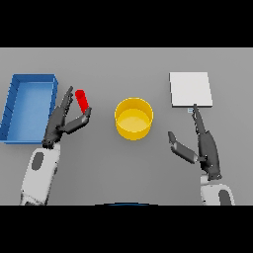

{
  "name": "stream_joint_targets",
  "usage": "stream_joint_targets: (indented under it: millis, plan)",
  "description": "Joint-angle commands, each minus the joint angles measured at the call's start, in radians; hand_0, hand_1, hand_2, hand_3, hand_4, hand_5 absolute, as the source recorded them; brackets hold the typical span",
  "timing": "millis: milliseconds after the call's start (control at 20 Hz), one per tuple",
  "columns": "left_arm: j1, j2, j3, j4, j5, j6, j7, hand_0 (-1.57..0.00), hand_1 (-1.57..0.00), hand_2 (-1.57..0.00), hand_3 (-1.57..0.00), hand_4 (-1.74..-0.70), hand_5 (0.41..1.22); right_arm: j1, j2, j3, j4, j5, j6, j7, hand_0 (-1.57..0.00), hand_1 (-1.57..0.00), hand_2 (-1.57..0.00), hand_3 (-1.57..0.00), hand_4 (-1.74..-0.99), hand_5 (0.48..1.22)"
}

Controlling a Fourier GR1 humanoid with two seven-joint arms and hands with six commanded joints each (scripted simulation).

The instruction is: Pick up the red beaker and tilt it to pour out 1 green nut into yellow bowl. Pick up the yellow bowl and place it on the metallic measuring scale.

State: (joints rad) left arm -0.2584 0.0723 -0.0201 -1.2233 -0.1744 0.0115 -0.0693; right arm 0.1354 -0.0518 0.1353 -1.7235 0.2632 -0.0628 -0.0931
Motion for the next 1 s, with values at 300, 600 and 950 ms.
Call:
stream_joint_targets:
  millis: [300, 600, 950]
  plan:
    - [-0.115, -0.014, 0.013, 0.133, -0.015, 0.013, -0.012, 0.0, 0.0, 0.0, 0.0, -1.3, 0.69, 0.008, 0.0, 0.001, -0.01, -0.002, 0.002, -0.001, 0.0, 0.0, 0.0, 0.0, -1.271, 0.646]
    - [-0.196, -0.014, 0.041, 0.234, -0.003, 0.009, -0.033, 0.0, 0.0, 0.0, 0.0, -1.3, 0.686, 0.011, -0.004, -0.014, -0.026, -0.025, 0.007, 0.018, 0.0, 0.0, 0.0, 0.0, -1.268, 0.639]
    - [-0.258, -0.051, 0.095, 0.336, 0.041, 0.025, -0.116, -0.12, -0.15, -0.18, -0.12, -1.41, 0.75, 0.005, 0.001, -0.005, -0.006, -0.008, 0.001, 0.019, 0.0, 0.0, 0.0, 0.0, -1.26, 0.642]
